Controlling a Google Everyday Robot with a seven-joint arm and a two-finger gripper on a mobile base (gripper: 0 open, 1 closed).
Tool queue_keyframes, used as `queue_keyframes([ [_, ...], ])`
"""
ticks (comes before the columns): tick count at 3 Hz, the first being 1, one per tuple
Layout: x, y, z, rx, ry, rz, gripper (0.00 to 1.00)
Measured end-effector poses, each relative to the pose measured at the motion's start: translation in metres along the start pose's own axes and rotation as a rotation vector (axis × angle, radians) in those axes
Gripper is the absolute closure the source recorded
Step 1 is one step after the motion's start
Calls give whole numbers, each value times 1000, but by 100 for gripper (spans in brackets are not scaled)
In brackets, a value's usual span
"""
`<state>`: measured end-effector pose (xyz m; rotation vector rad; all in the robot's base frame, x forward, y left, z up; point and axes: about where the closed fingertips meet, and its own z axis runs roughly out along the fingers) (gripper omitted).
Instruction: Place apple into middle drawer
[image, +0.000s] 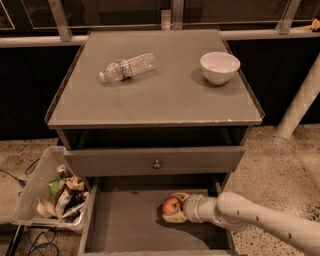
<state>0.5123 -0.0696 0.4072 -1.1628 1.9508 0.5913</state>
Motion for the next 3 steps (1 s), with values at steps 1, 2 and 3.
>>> queue_keyframes([
  [1, 11, 0, 12, 4, 4, -5, 100],
  [2, 19, 0, 19, 13, 10, -9, 100],
  [3, 19, 0, 20, 14, 10, -8, 82],
])
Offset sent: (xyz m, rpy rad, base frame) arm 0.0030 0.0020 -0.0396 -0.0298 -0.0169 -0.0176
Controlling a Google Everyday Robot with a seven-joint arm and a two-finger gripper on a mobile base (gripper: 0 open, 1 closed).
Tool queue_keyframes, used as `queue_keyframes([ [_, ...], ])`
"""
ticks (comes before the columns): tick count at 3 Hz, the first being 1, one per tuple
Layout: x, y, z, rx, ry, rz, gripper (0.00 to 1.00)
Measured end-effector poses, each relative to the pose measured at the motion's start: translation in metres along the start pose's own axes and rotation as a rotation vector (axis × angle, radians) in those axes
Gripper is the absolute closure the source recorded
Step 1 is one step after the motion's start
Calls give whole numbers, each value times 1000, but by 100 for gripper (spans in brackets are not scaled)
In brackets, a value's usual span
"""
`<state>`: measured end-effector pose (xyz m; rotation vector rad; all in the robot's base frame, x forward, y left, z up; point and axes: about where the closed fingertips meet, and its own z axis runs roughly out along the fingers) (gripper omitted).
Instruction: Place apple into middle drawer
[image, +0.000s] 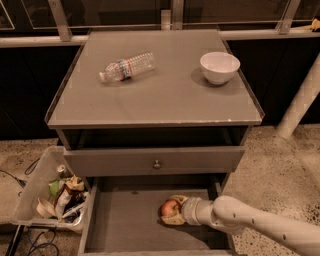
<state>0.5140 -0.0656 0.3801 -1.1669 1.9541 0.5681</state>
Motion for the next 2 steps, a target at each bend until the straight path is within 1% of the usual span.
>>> queue_keyframes([
  [2, 0, 0, 0, 0, 0, 0, 36],
])
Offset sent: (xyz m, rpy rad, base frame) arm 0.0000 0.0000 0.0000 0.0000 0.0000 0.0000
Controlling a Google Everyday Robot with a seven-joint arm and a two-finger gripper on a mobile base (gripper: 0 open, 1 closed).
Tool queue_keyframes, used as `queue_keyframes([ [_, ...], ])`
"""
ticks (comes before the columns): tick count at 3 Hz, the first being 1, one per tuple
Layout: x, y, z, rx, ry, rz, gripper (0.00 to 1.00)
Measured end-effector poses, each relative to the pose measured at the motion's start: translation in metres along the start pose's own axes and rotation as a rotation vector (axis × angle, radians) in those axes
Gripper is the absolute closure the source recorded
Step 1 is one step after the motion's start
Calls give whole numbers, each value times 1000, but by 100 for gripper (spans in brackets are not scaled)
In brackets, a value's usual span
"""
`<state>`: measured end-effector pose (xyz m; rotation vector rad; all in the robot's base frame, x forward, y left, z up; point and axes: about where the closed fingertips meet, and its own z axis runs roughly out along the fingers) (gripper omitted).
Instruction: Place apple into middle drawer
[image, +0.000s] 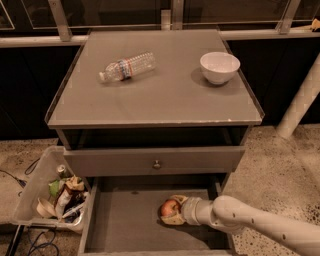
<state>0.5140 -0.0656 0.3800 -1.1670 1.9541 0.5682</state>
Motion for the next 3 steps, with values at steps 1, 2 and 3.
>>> queue_keyframes([
  [1, 0, 0, 0, 0, 0, 0, 12],
  [2, 0, 0, 0, 0, 0, 0, 0],
  [3, 0, 0, 0, 0, 0, 0, 0],
])
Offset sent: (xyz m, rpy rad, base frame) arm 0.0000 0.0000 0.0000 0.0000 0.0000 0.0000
